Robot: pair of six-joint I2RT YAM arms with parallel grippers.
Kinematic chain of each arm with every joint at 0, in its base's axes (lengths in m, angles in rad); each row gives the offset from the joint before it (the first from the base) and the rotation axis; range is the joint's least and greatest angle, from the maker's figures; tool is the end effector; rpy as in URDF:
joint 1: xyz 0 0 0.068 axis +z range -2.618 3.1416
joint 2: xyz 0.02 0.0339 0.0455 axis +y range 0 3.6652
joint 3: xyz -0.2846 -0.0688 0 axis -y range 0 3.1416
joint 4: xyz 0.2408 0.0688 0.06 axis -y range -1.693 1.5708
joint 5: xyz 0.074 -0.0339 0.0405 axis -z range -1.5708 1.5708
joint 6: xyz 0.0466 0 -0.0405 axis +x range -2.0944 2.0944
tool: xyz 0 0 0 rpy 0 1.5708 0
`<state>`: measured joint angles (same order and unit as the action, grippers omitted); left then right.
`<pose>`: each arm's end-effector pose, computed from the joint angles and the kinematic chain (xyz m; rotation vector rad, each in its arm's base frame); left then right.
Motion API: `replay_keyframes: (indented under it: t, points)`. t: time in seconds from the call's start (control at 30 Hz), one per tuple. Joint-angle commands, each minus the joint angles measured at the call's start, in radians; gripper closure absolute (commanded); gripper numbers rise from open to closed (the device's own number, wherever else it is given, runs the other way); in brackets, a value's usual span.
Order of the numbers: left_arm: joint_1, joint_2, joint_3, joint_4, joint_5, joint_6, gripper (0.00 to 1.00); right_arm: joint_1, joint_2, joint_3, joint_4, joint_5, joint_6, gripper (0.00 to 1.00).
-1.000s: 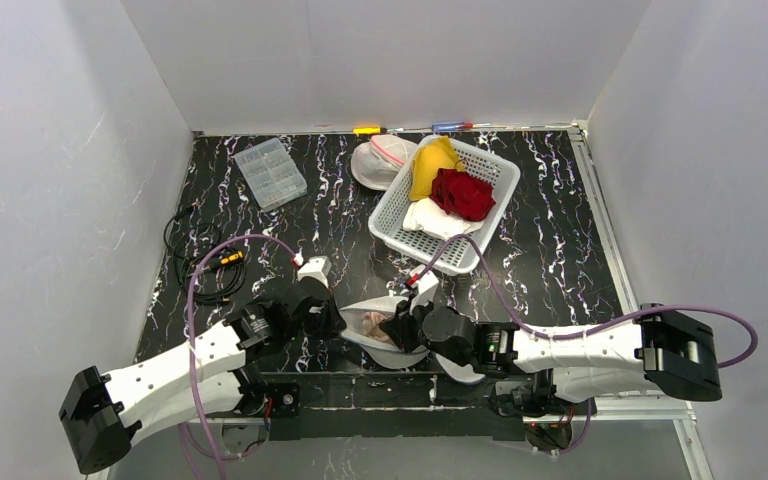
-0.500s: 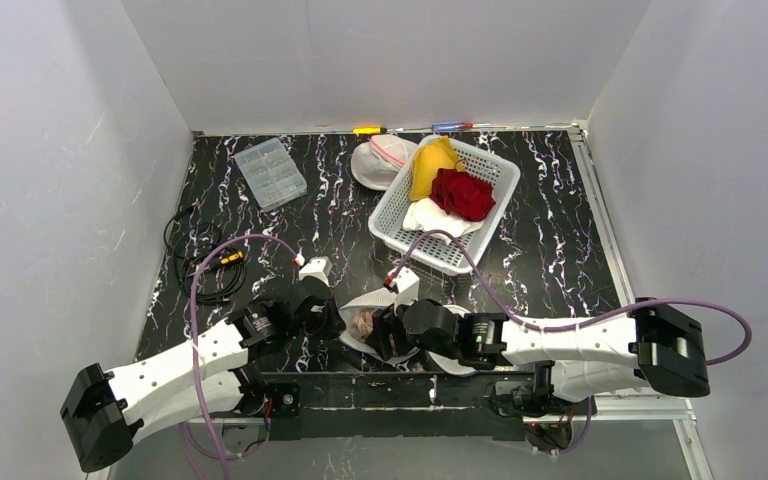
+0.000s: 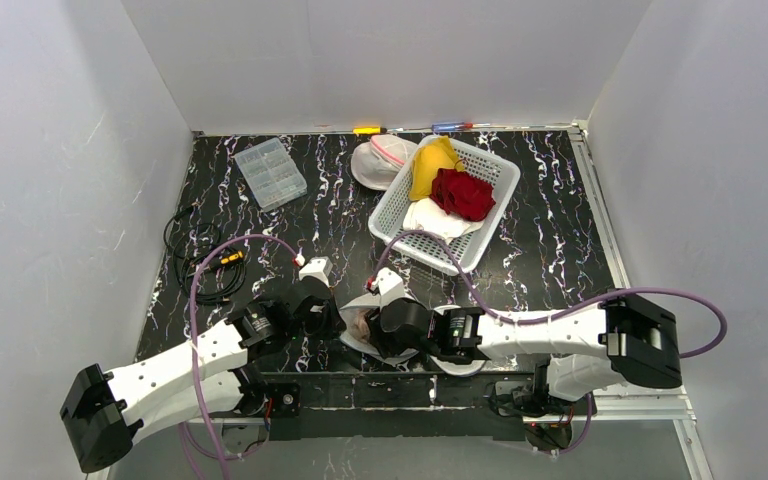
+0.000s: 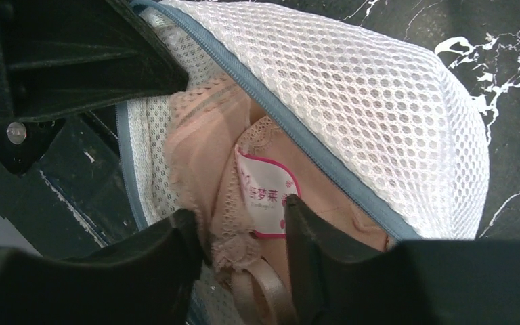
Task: Unzip the laundry bag and remove the bra
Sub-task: Pick up the bra from the laundry bag.
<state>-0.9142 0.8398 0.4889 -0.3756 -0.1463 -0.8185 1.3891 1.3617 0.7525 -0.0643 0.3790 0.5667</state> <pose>0.1070 -0.1278 0.2192 0.0358 2.3976 -0.7065 0.0684 0.2766 0.2302 -0.7124 2.1559 0.6603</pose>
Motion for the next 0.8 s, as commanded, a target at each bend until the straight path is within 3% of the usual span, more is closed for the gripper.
replay_keyframes:
  t: [0.0, 0.27, 0.53, 0.77]
  points:
    - [-0.006, -0.019, 0.007, -0.020, -0.004, 0.010, 1.00, 0.004, 0.028, 0.055, -0.017, -0.002, -0.014, 0.55]
    - [-0.006, -0.028, 0.023, -0.034, -0.005, 0.008, 1.00, 0.005, -0.041, 0.054, -0.009, -0.016, -0.083, 0.99]
    - [-0.007, -0.007, 0.091, -0.062, -0.008, 0.033, 1.00, 0.004, -0.136, 0.099, -0.034, -0.088, -0.256, 0.99]
    - [-0.006, 0.035, 0.145, -0.064, -0.008, 0.051, 1.00, 0.004, -0.174, 0.115, -0.025, -0.140, -0.302, 0.99]
